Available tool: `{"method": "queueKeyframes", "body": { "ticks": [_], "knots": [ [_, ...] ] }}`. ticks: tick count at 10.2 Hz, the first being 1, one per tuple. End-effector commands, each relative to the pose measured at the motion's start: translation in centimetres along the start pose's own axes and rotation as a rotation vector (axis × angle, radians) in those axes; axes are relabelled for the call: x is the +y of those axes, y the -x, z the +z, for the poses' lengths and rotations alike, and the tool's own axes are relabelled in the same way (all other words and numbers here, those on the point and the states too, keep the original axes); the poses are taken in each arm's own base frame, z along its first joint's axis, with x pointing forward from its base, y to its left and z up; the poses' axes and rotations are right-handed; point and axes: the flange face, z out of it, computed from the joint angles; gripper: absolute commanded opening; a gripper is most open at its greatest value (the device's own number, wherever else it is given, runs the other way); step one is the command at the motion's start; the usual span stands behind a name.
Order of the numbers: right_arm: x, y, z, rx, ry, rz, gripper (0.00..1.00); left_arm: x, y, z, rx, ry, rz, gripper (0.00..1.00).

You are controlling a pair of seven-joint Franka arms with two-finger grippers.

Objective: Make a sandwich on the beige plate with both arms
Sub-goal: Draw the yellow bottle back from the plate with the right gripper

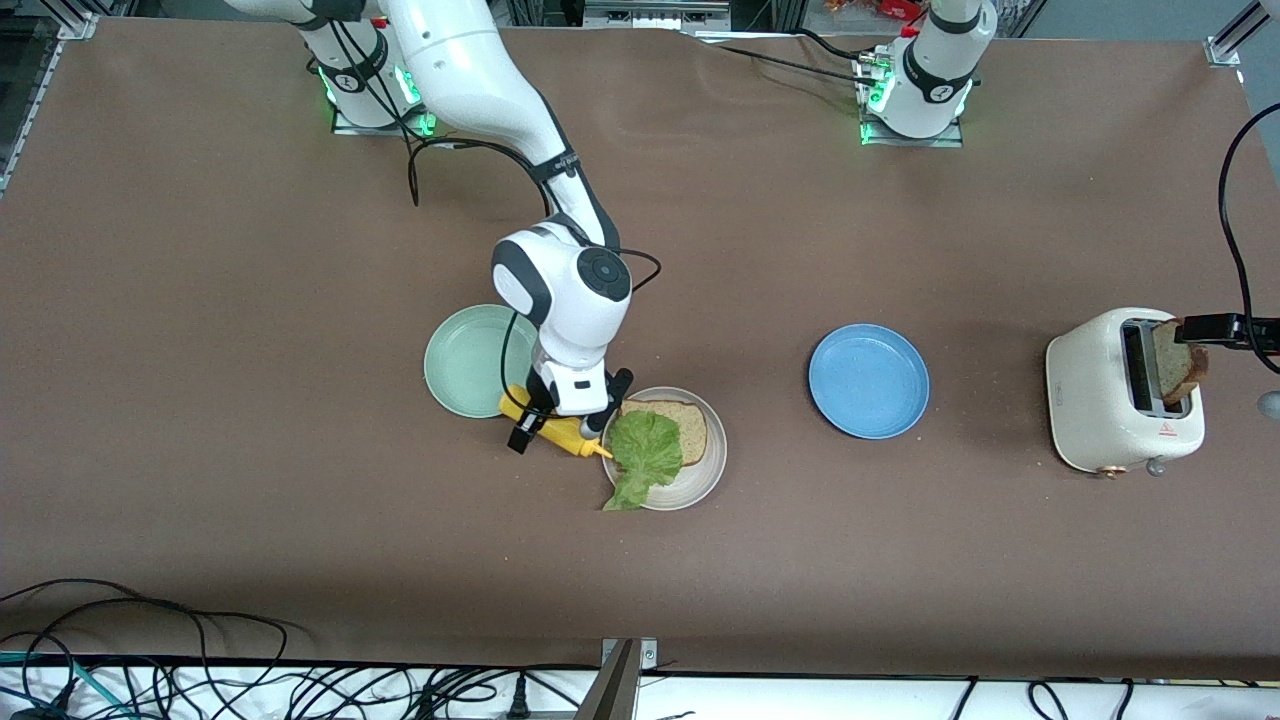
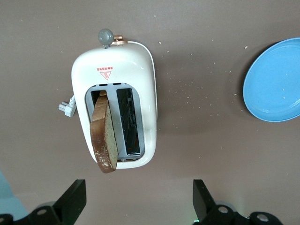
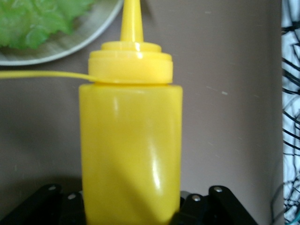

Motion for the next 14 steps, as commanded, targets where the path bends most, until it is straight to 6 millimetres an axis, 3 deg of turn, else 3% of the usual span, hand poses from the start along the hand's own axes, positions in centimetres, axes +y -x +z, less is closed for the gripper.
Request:
{"method": "queueKeyframes", "body": {
  "ticks": [1,3,5,7,8,10,12,14],
  "knots": [
    [6.8,3.7,-5.3,0.07,-0.106,0.0,0.0,0.2,0.6,-0.5,-0.005,-0.024,0.004,1.0],
    [13.3,9.0,-6.3,0.148,-0.206,-0.013,0.0,0.2,0.6,-0.5,-0.005,-0.024,0.004,1.0],
    [19.7,17.0,-5.6,0.289,-0.322,-0.058,0.0,-0.1,0.7,-0.5,-0.006,-0.024,-0.001,1.0],
    [23.7,25.1,-3.2,0.423,-0.427,-0.067,0.0,-1.2,1.0,-0.1,-0.01,-0.024,-0.015,1.0],
    [24.7,28.2,-1.7,0.506,-0.474,-0.071,0.0,-2.3,1.5,0.1,-0.011,-0.019,-0.027,1.0],
    [25.6,34.5,2.3,0.691,-0.513,-0.05,0.0,-3.6,2.1,1.4,-0.034,-0.01,-0.05,1.0],
    [23.6,38.5,6.5,0.905,-0.566,0.027,0.0,-4.7,3.2,1.7,0.015,-0.023,-0.066,1.0],
    [19.6,42.1,11.1,1.096,-0.574,0.096,0.0,-4.4,4.8,3.8,0.09,-0.036,-0.064,1.0]
  ]
}}
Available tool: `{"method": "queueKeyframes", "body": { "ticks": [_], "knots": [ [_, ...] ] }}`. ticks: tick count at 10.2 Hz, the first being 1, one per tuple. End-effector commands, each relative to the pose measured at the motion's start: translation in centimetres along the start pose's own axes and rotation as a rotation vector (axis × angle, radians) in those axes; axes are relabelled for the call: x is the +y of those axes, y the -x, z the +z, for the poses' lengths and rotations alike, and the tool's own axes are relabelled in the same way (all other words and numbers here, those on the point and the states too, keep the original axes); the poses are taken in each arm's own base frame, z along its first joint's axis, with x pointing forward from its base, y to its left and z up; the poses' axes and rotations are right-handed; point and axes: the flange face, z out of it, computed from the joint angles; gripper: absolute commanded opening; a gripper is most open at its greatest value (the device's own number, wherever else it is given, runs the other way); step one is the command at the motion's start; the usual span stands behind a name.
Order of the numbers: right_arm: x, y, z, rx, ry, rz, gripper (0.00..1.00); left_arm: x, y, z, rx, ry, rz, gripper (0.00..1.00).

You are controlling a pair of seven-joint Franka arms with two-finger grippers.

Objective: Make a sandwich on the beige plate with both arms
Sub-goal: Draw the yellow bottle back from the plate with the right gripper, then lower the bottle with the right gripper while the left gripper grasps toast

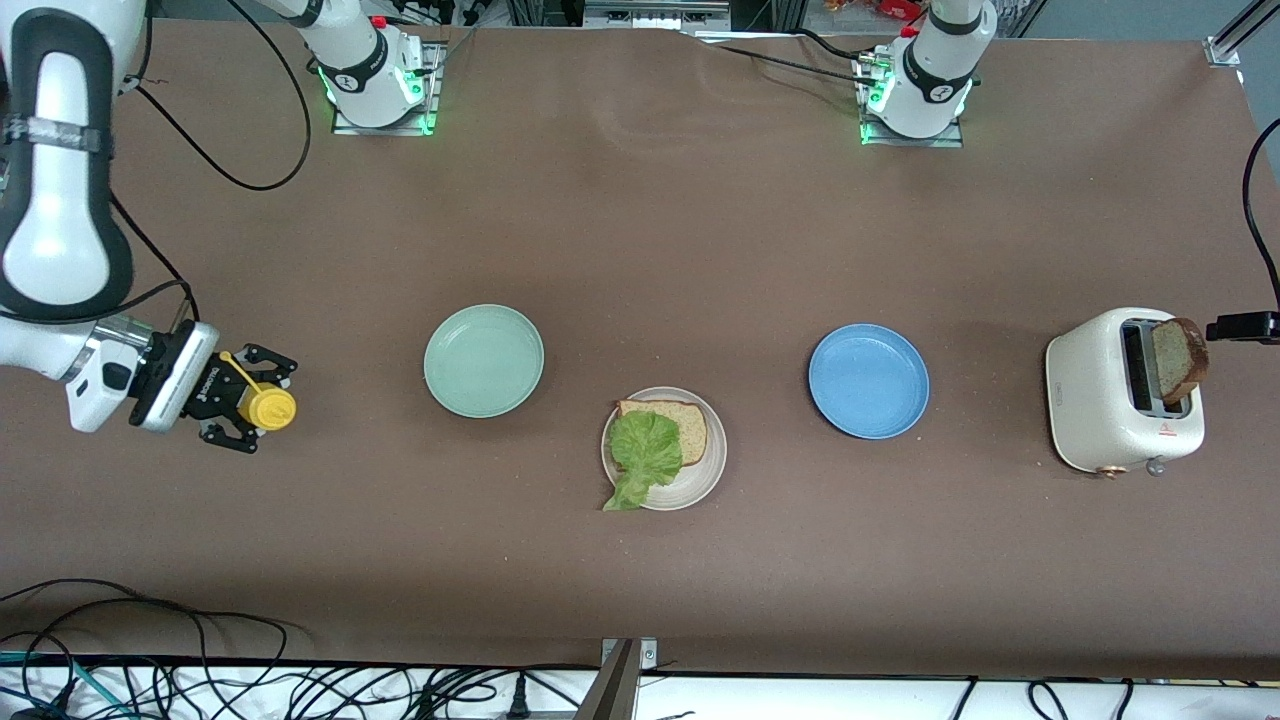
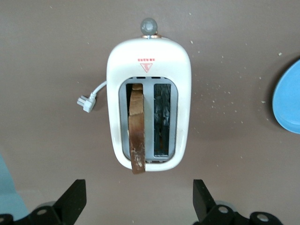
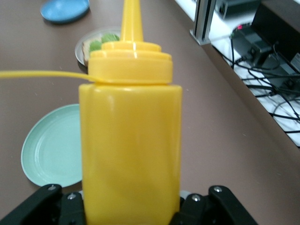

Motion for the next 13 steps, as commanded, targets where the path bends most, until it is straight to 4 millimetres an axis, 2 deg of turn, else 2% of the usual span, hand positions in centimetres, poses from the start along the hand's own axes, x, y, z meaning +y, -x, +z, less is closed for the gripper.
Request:
{"method": "queueKeyframes", "body": {
  "ticks": [1,2,4,5,6,8,10,13],
  "knots": [
    [-3.7,6.0,0.6,0.218,-0.006,0.018,0.0,0.8,3.6,1.6,0.063,-0.035,0.017,1.0],
    [-4.4,10.1,0.6,0.258,-0.012,0.029,0.0,0.4,4.3,2.2,0.082,-0.034,0.009,1.0],
    [-5.8,17.0,1.9,0.415,-0.048,0.016,0.0,-0.3,5.4,3.6,0.117,-0.038,-0.003,1.0],
    [-6.5,19.7,2.7,0.46,-0.062,0.004,0.0,-0.4,5.9,4.3,0.137,-0.041,-0.008,1.0],
    [-7.1,21.5,3.8,0.496,-0.065,0.001,0.0,-0.9,6.2,4.7,0.161,-0.048,-0.015,1.0],
    [-8.5,24.2,6.3,0.602,-0.095,0.049,0.0,-1.2,6.1,4.6,0.196,-0.063,-0.02,1.0],
    [-9.5,26.2,8.8,0.673,-0.087,0.076,0.0,-1.2,5.6,5.4,0.196,-0.052,-0.022,1.0],
    [-9.8,26.1,10.7,0.706,-0.084,0.094,0.0,-1.1,5.2,7.0,0.175,-0.041,-0.052,1.0]
  ]
}}
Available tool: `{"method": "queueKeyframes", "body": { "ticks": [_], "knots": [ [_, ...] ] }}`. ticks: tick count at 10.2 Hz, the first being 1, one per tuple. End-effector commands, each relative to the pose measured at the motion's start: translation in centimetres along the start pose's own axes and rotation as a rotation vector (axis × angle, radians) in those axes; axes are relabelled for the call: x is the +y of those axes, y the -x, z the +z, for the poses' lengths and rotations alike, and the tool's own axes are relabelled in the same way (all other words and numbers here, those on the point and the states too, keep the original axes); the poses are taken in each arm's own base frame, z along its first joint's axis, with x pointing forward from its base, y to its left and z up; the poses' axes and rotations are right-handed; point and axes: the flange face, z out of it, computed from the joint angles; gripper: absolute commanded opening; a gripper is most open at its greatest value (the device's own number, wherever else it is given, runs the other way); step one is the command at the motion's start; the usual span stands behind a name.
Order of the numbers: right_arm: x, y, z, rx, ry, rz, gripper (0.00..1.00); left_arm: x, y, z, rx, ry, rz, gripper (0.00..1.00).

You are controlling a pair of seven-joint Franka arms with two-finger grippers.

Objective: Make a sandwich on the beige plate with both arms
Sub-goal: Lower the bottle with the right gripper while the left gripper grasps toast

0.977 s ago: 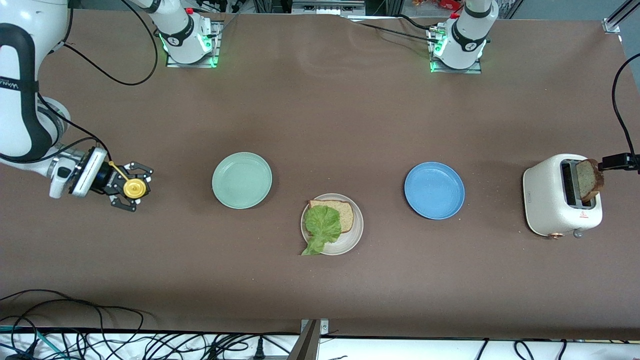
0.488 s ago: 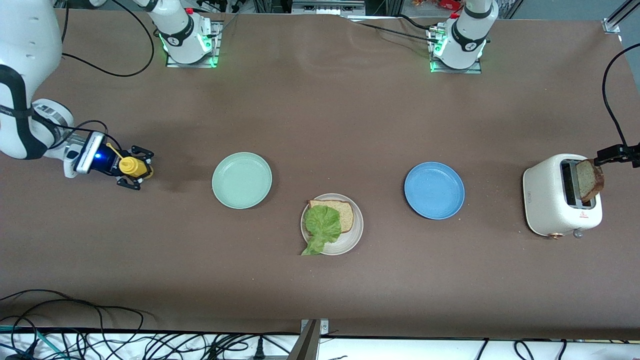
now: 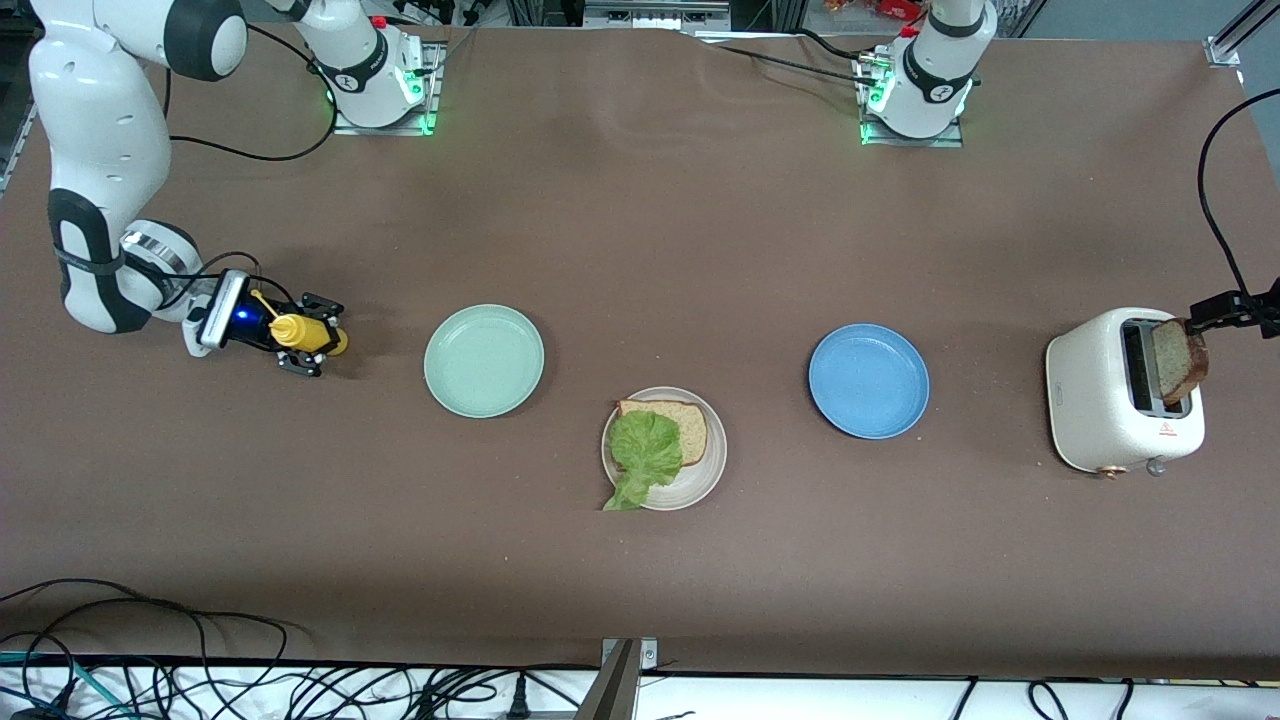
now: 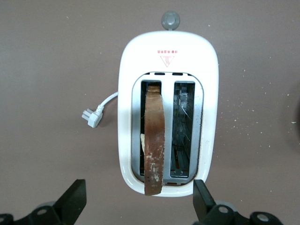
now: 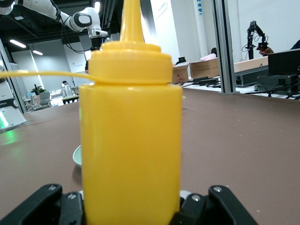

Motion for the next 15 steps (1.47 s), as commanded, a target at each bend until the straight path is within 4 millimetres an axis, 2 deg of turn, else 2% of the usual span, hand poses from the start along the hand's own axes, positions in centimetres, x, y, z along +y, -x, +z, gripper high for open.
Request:
{"method": "queueKeyframes", "body": {
  "ticks": [1,2,3,4,5,6,7,10,12,13,14,15],
  "knots": [
    [0.3,0.0,0.2,0.038,0.003,-0.006,0.03,0.4,0.1,0.9,-0.008,-0.018,-0.007,1.0],
    [0.3,0.1,0.2,0.036,0.005,0.0,0.2,0.4,-0.3,1.8,-0.023,-0.015,-0.004,1.0],
    [0.7,0.0,0.2,0.047,0.028,-0.005,0.46,0.4,-0.9,2.9,-0.034,-0.014,-0.002,1.0],
    [0.8,0.2,0.3,0.055,0.037,-0.002,0.61,0.2,-1.6,4.4,-0.022,-0.025,0.0,1.0],
    [0.7,0.5,0.2,0.054,0.04,-0.003,0.67,0.2,-2.0,6.1,-0.037,-0.023,0.004,0.78],
    [0.6,0.6,0.0,0.057,0.038,-0.001,0.7,0.0,-1.9,6.6,-0.052,-0.025,0.023,0.13],
    [0.4,0.7,-1.0,0.059,0.043,0.002,0.71,0.2,-1.9,6.6,-0.065,-0.026,0.029,0.0],
    [-1.2,2.2,-4.7,0.031,0.005,0.052,0.77,0.6,-2.0,6.2,-0.084,-0.024,0.037,0.0],
    [-2.0,2.8,-7.6,0.002,-0.013,0.08,0.77,0.7,-2.5,5.1,-0.081,-0.028,0.04,0.0],
    [-2.3,2.9,-9.2,-0.018,-0.024,0.102,0.77,0.7,-2.5,4.1,-0.113,-0.059,0.061,0.0],
    [-2.6,2.8,-11.0,-0.058,-0.042,0.134,0.77,1.8,-3.3,2.5,-0.133,-0.1,0.102,0.0],
    [-2.4,2.2,-12.9,-0.107,-0.045,0.147,0.77,2.1,-3.8,0.3,-0.143,-0.103,0.103,0.0]
  ]
}}
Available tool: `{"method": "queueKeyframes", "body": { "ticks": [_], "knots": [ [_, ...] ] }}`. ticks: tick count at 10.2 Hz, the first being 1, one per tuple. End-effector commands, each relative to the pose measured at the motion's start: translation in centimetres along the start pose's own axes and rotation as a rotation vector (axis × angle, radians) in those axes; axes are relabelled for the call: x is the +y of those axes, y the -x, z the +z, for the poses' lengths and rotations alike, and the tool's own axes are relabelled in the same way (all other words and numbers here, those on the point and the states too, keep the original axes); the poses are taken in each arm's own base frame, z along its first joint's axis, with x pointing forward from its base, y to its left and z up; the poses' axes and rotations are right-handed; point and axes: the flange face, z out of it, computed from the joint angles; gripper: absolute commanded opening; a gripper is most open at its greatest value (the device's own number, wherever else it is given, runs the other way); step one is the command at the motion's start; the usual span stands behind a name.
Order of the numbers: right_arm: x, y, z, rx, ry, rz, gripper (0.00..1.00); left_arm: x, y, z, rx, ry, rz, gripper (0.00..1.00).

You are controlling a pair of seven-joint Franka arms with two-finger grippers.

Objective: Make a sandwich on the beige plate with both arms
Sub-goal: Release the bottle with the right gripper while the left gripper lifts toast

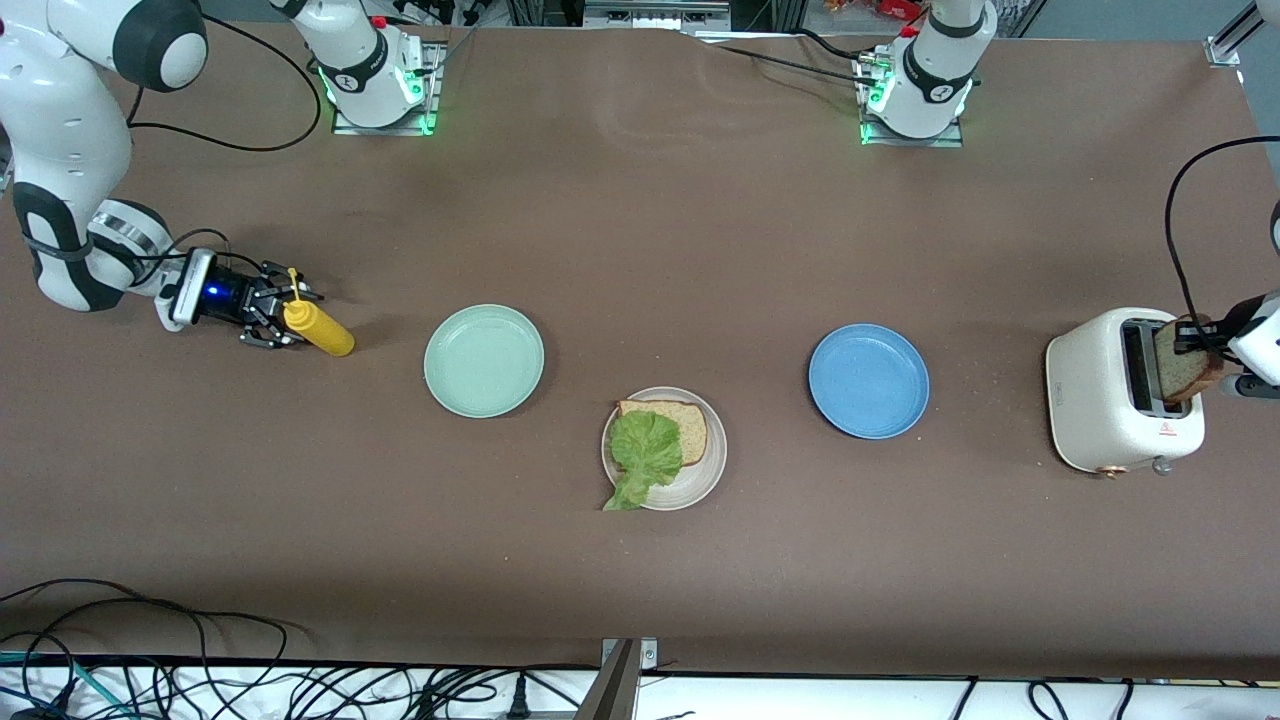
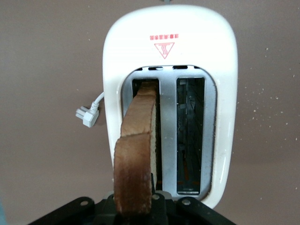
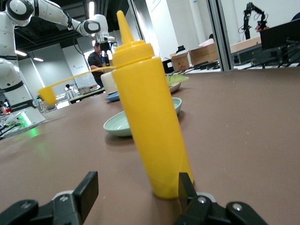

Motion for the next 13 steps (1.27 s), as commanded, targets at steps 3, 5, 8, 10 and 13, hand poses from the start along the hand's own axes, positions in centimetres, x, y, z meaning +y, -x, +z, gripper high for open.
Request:
{"method": "queueKeyframes", "body": {
  "ticks": [3,5,8,10,13],
  "knots": [
    [1.9,-6.6,-8.0,-0.302,0.0,0.141,0.77,5.4,-2.1,-11.8,-0.065,-0.052,0.089,0.0],
    [4.1,-13.4,-8.4,-0.422,0.014,0.189,0.77,11.0,-2.6,-14.4,-0.106,-0.025,0.16,0.0],
    [7.8,-22.7,-6.3,-0.457,-0.026,0.265,0.77,20.7,-3.9,-14.8,-0.08,0.317,0.186,0.0],
    [9.7,-29.5,-4.5,-0.488,0.001,0.388,0.77,28.5,-5.7,-13.2,-0.124,0.478,0.177,0.0],
    [10.6,-34.1,-2.3,-0.461,0.07,0.618,0.77,37.6,-9.0,-7.2,-0.212,0.807,0.238,0.0]
  ]
}}
